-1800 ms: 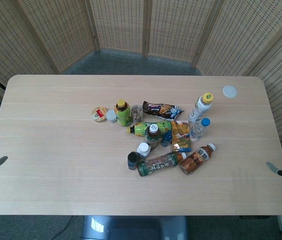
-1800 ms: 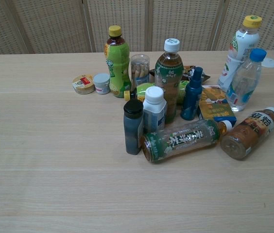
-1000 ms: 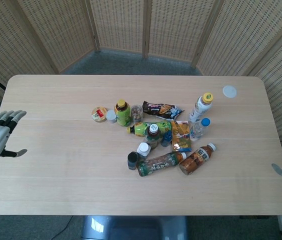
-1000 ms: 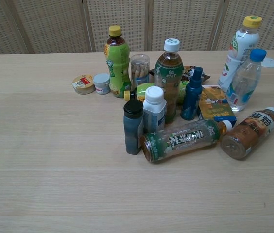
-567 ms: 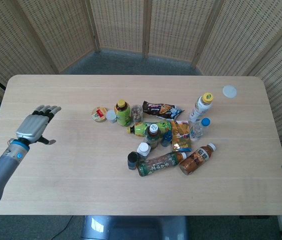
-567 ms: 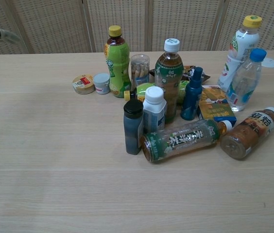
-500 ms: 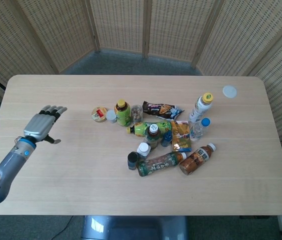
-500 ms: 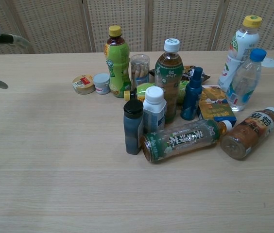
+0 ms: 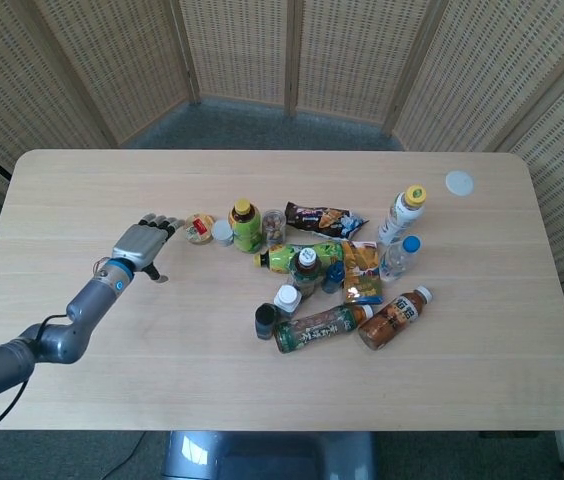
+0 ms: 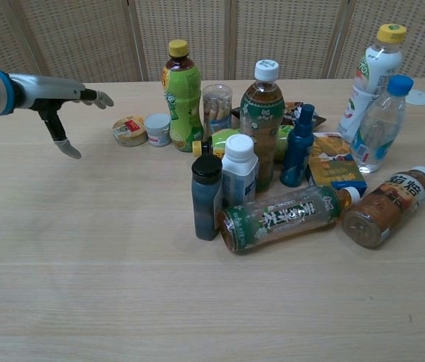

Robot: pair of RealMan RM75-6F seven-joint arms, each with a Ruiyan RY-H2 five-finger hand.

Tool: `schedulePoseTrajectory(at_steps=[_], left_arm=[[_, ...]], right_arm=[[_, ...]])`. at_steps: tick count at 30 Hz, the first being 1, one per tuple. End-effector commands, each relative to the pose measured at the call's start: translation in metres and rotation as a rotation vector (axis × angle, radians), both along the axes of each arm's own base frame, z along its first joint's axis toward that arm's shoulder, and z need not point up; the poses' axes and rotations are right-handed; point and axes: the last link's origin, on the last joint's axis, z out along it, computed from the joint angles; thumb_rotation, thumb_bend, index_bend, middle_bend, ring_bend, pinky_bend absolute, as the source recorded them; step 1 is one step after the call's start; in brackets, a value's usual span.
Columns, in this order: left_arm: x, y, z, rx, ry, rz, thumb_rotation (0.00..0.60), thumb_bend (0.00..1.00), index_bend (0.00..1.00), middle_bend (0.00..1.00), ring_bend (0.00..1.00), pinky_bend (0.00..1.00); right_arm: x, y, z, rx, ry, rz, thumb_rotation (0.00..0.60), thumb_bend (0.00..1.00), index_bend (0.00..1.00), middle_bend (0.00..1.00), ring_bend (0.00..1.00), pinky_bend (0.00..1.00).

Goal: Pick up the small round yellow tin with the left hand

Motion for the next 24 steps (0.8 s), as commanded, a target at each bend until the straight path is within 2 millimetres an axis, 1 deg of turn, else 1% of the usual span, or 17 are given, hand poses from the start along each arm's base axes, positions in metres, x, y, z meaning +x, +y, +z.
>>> schedulePoseTrajectory(at_steps=[1, 8, 13, 17, 21, 24], left_arm=[[0.005, 0.006, -0.017, -0.026, 0.007, 0.011, 0.6, 0.11, 0.0, 0.0, 0.0, 0.0], [0.01, 0.014, -0.036, -0.055, 0.015, 0.02, 0.6, 0.11, 0.0, 0.0, 0.0, 0.0], [0.015, 0.016, -0.043, -0.077, 0.009, 0.02, 0.6, 0.11, 0.0, 0.0, 0.0, 0.0], [0.016, 0.012, -0.042, -0.104, 0.007, 0.018, 0.6, 0.11, 0.0, 0.0, 0.0, 0.0], [0.013, 0.002, -0.036, -0.134, 0.014, 0.01, 0.6, 0.11, 0.0, 0.0, 0.0, 0.0], [0.009, -0.008, -0.027, -0.159, 0.02, 0.011, 0.6, 0.11, 0.0, 0.0, 0.0, 0.0]], right_arm=[[-0.001, 0.002, 0.003, -0.009, 0.005, -0.012, 0.513, 0.02, 0.0, 0.0, 0.0, 0.0], [0.0, 0.007, 0.006, -0.023, 0.013, -0.028, 0.513, 0.02, 0.0, 0.0, 0.0, 0.0], [-0.001, 0.009, 0.006, -0.029, 0.015, -0.035, 0.512, 0.02, 0.0, 0.0, 0.0, 0.0], [-0.001, 0.009, 0.006, -0.03, 0.013, -0.033, 0.516, 0.02, 0.0, 0.0, 0.0, 0.0], [0.0, 0.008, 0.005, -0.025, 0.009, -0.026, 0.512, 0.02, 0.0, 0.0, 0.0, 0.0], [0.001, 0.007, 0.004, -0.022, 0.008, -0.018, 0.516, 0.02, 0.0, 0.0, 0.0, 0.0]])
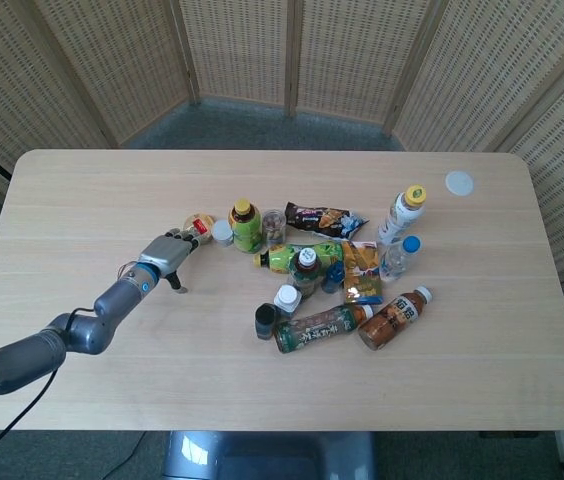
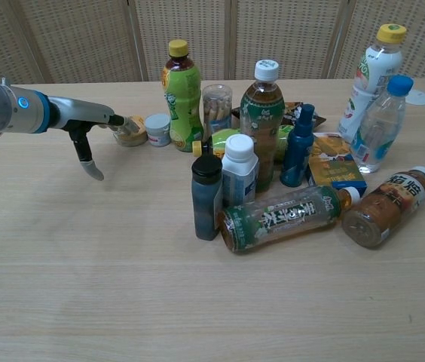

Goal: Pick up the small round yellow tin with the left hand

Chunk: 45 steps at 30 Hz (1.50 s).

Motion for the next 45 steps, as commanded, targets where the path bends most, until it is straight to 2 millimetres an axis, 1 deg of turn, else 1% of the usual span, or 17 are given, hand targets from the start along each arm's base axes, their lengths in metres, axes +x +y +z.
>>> schedulePoseTrajectory(at_steps=[1, 4, 6, 8, 11, 15, 19, 24, 28, 33, 36, 40, 43, 45], left_arm=[[-0.007, -0.014, 0.013, -0.032, 0.008, 0.003, 0.6, 0.11, 0.0, 0.0, 0.0, 0.0], [-0.009, -0.023, 0.024, -0.033, -0.011, 0.004, 0.6, 0.11, 0.0, 0.0, 0.0, 0.0], [-0.009, -0.025, 0.031, -0.014, -0.016, -0.01, 0.6, 0.11, 0.0, 0.0, 0.0, 0.0], [-0.009, -0.022, 0.036, 0.017, -0.023, -0.02, 0.6, 0.11, 0.0, 0.0, 0.0, 0.0], [-0.008, -0.013, 0.036, 0.049, -0.045, -0.009, 0.6, 0.11, 0.0, 0.0, 0.0, 0.0], [-0.005, -0.001, 0.028, 0.062, -0.056, 0.005, 0.6, 0.11, 0.0, 0.0, 0.0, 0.0], [-0.002, 0.006, 0.011, 0.046, -0.052, 0.02, 0.6, 0.11, 0.0, 0.0, 0.0, 0.0], [0.0, 0.01, -0.005, 0.025, -0.037, 0.028, 0.6, 0.11, 0.0, 0.0, 0.0, 0.0], [-0.002, 0.008, -0.007, 0.003, -0.026, 0.032, 0.6, 0.11, 0.0, 0.0, 0.0, 0.0], [-0.008, -0.006, 0.003, -0.036, -0.011, 0.015, 0.6, 0.11, 0.0, 0.0, 0.0, 0.0], [-0.013, -0.02, 0.012, -0.068, -0.002, 0.005, 0.6, 0.11, 0.0, 0.0, 0.0, 0.0], [-0.018, -0.044, 0.027, -0.125, -0.014, 0.021, 0.6, 0.11, 0.0, 0.0, 0.0, 0.0], [-0.019, -0.062, 0.039, -0.167, -0.025, 0.039, 0.6, 0.11, 0.0, 0.0, 0.0, 0.0], [-0.019, -0.07, 0.046, -0.174, -0.049, 0.052, 0.6, 0.11, 0.0, 0.0, 0.0, 0.0]], right_arm=[[0.001, -0.001, 0.0, 0.002, 0.0, 0.005, 0.515, 0.02, 0.0, 0.0, 0.0, 0.0], [0.001, -0.002, -0.001, 0.007, 0.0, 0.008, 0.515, 0.02, 0.0, 0.0, 0.0, 0.0], [0.002, -0.003, -0.002, 0.012, -0.002, 0.01, 0.514, 0.02, 0.0, 0.0, 0.0, 0.0], [0.002, -0.005, -0.004, 0.017, -0.003, 0.012, 0.513, 0.02, 0.0, 0.0, 0.0, 0.0], [0.002, -0.006, -0.006, 0.021, -0.005, 0.013, 0.513, 0.02, 0.0, 0.0, 0.0, 0.0], [0.001, -0.005, -0.005, 0.016, -0.001, 0.003, 0.515, 0.02, 0.0, 0.0, 0.0, 0.0], [0.001, -0.003, -0.004, 0.011, 0.005, -0.005, 0.514, 0.02, 0.0, 0.0, 0.0, 0.0], [0.001, 0.001, -0.001, 0.004, 0.011, -0.013, 0.515, 0.02, 0.0, 0.0, 0.0, 0.0], [0.002, 0.004, 0.001, -0.005, 0.015, -0.018, 0.513, 0.02, 0.0, 0.0, 0.0, 0.0], [0.003, 0.003, -0.001, 0.003, 0.009, -0.012, 0.515, 0.02, 0.0, 0.0, 0.0, 0.0], [0.004, 0.0, -0.004, 0.011, 0.005, -0.004, 0.513, 0.02, 0.0, 0.0, 0.0, 0.0], [0.006, -0.003, -0.006, 0.015, 0.004, 0.008, 0.513, 0.02, 0.0, 0.0, 0.0, 0.0], [0.007, -0.004, -0.006, 0.017, 0.004, 0.013, 0.515, 0.02, 0.0, 0.0, 0.0, 0.0], [0.007, -0.005, -0.006, 0.018, 0.004, 0.014, 0.512, 0.02, 0.0, 0.0, 0.0, 0.0]])
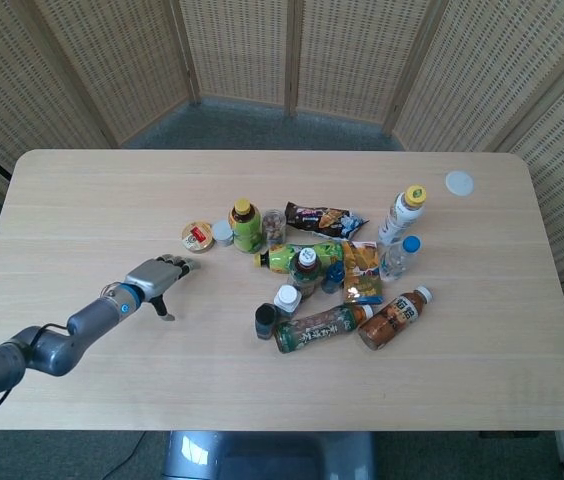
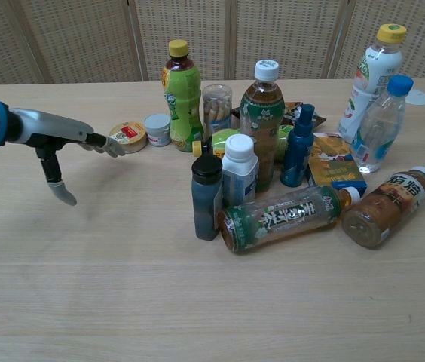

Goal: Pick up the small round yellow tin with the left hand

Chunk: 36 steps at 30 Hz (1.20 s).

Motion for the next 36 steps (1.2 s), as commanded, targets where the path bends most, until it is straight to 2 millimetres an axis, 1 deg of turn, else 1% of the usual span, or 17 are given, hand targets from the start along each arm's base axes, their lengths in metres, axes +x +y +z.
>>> schedulePoseTrajectory(at_steps=[1, 4, 8, 11, 15, 22, 25, 27, 30, 36], left_arm=[[-0.007, -0.024, 0.023, -0.017, -0.03, 0.031, 0.6, 0.11, 0.0, 0.0, 0.0, 0.0], [-0.007, -0.022, 0.031, 0.035, -0.055, 0.005, 0.6, 0.11, 0.0, 0.0, 0.0, 0.0], [-0.004, -0.01, 0.029, 0.078, -0.077, -0.002, 0.6, 0.11, 0.0, 0.0, 0.0, 0.0], [0.0, 0.004, 0.02, 0.101, -0.079, -0.011, 0.6, 0.11, 0.0, 0.0, 0.0, 0.0], [0.006, 0.026, 0.004, 0.14, -0.082, -0.018, 0.6, 0.11, 0.0, 0.0, 0.0, 0.0], [0.019, 0.049, -0.024, 0.169, -0.079, -0.028, 0.6, 0.11, 0.0, 0.0, 0.0, 0.0], [0.02, 0.052, -0.03, 0.155, -0.067, -0.019, 0.6, 0.11, 0.0, 0.0, 0.0, 0.0], [0.02, 0.052, -0.03, 0.144, -0.057, -0.017, 0.6, 0.11, 0.0, 0.0, 0.0, 0.0], [0.016, 0.049, -0.027, 0.124, -0.034, -0.016, 0.6, 0.11, 0.0, 0.0, 0.0, 0.0], [0.003, 0.038, -0.012, 0.089, 0.009, -0.007, 0.6, 0.11, 0.0, 0.0, 0.0, 0.0]], right_arm=[[0.0, -0.001, -0.001, 0.003, -0.002, 0.001, 0.513, 0.02, 0.0, 0.0, 0.0, 0.0], [0.0, -0.002, -0.002, 0.009, -0.005, 0.004, 0.516, 0.02, 0.0, 0.0, 0.0, 0.0], [-0.001, -0.003, -0.004, 0.01, -0.009, 0.005, 0.515, 0.02, 0.0, 0.0, 0.0, 0.0], [-0.003, -0.001, -0.003, 0.005, -0.007, -0.006, 0.513, 0.02, 0.0, 0.0, 0.0, 0.0], [-0.005, 0.001, 0.0, -0.002, -0.005, -0.018, 0.515, 0.02, 0.0, 0.0, 0.0, 0.0], [-0.007, 0.005, 0.002, -0.01, -0.005, -0.03, 0.513, 0.02, 0.0, 0.0, 0.0, 0.0], [-0.008, 0.007, 0.004, -0.016, -0.002, -0.033, 0.513, 0.02, 0.0, 0.0, 0.0, 0.0], [-0.008, 0.008, 0.005, -0.02, -0.001, -0.034, 0.511, 0.02, 0.0, 0.0, 0.0, 0.0], [-0.008, 0.009, 0.006, -0.023, -0.002, -0.034, 0.516, 0.02, 0.0, 0.0, 0.0, 0.0], [-0.007, 0.007, 0.003, -0.014, -0.009, -0.02, 0.513, 0.02, 0.0, 0.0, 0.0, 0.0]])
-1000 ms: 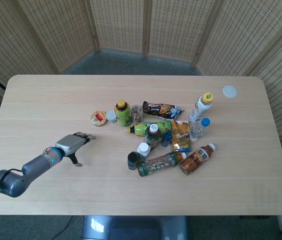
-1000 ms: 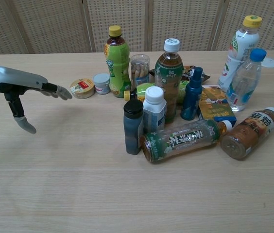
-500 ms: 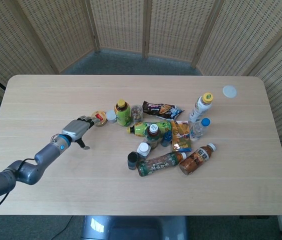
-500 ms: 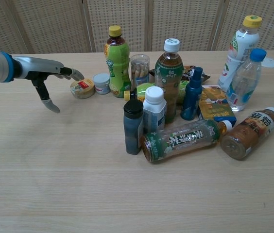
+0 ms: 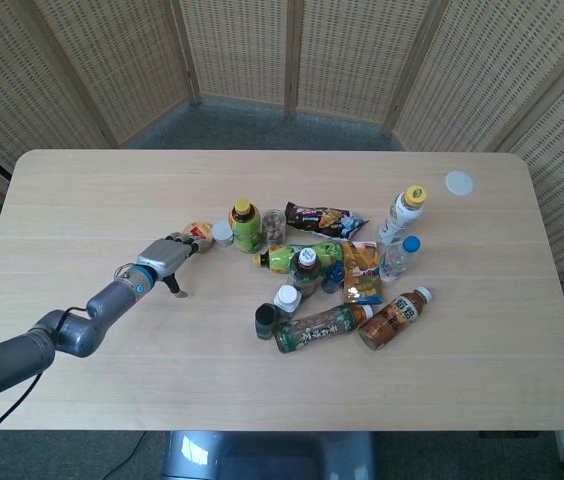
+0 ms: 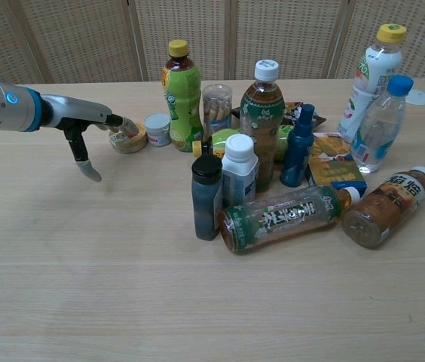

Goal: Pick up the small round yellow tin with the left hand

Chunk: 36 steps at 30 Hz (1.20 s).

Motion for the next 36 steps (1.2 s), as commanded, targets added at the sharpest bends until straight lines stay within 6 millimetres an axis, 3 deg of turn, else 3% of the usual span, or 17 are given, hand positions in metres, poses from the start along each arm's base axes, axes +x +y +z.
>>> schedulePoseTrajectory(at_steps=[1, 7, 11, 18, 27, 36], left_arm=[[-0.009, -0.009, 0.009, -0.021, 0.021, 0.013, 0.6, 0.11, 0.0, 0.0, 0.0, 0.0], [-0.02, -0.024, 0.026, -0.01, 0.015, 0.025, 0.6, 0.11, 0.0, 0.0, 0.0, 0.0], [-0.02, -0.022, 0.029, 0.038, -0.024, 0.03, 0.6, 0.11, 0.0, 0.0, 0.0, 0.0], [-0.014, -0.012, 0.025, 0.039, -0.031, 0.022, 0.6, 0.11, 0.0, 0.0, 0.0, 0.0], [-0.005, 0.005, 0.004, -0.001, -0.009, 0.048, 0.6, 0.11, 0.0, 0.0, 0.0, 0.0], [-0.01, -0.005, 0.004, -0.065, 0.028, 0.056, 0.6, 0.11, 0.0, 0.0, 0.0, 0.0]], right_arm=[[0.001, -0.001, -0.001, 0.003, -0.002, 0.006, 0.514, 0.02, 0.0, 0.0, 0.0, 0.0], [0.003, -0.002, -0.001, 0.005, -0.001, 0.015, 0.513, 0.02, 0.0, 0.0, 0.0, 0.0], [0.004, -0.004, -0.004, 0.013, -0.001, 0.019, 0.516, 0.02, 0.0, 0.0, 0.0, 0.0], [0.005, -0.004, -0.002, 0.008, 0.007, 0.01, 0.514, 0.02, 0.0, 0.0, 0.0, 0.0], [0.002, -0.002, -0.002, 0.004, 0.008, -0.009, 0.514, 0.02, 0.0, 0.0, 0.0, 0.0], [0.002, 0.001, 0.002, -0.007, 0.009, -0.006, 0.515, 0.02, 0.0, 0.0, 0.0, 0.0]])
